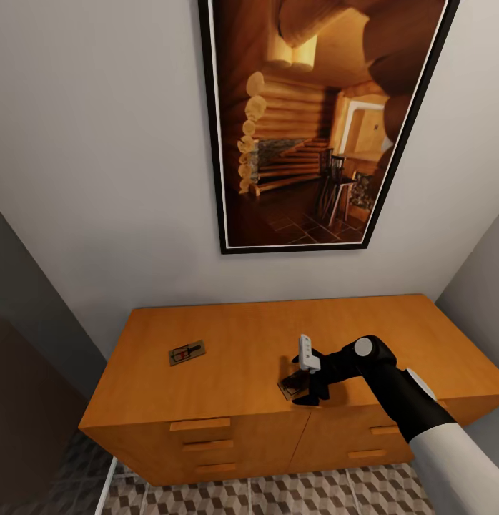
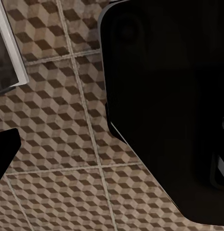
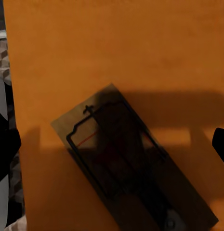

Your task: Take the four mousetraps from the cabinet in the bathroom and place them on the bathroom floor. Make sure all four end up on the same floor surface, and ensure that at least two of them are either under or directly next to the same bathroom sink.

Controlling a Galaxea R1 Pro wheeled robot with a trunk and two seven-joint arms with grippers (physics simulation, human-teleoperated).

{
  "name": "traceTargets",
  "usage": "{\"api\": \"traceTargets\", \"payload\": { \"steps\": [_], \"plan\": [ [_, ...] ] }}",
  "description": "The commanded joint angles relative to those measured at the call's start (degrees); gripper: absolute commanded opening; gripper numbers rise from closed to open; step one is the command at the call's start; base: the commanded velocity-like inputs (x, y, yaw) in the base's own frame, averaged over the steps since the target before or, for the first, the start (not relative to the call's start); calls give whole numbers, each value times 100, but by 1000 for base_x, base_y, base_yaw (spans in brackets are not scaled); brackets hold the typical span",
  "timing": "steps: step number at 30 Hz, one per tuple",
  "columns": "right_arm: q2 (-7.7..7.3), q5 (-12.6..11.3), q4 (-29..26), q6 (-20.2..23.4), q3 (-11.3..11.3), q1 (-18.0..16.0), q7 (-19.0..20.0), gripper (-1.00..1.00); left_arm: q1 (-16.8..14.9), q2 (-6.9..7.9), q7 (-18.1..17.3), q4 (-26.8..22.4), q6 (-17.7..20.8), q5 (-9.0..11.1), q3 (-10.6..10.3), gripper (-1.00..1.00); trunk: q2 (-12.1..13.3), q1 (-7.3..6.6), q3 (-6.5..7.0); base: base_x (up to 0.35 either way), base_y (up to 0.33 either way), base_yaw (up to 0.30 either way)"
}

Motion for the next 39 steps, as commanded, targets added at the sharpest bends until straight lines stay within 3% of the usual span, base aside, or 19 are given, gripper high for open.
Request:
{"api": "traceTargets", "payload": {
  "steps": [1, 39],
  "plan": [
    [0, 5, -9, 60, 11, -5, 18, 100, -10, -4, 12, 26, -44, 44, -49, 100, -11, 3, -11, 0, 0, 0],
    [11, 24, 34, 53, 10, -4, 14, 100, -10, -4, 12, 25, -45, 47, -49, 100, -11, 3, -11, 0, 0, 0]
  ]
}}
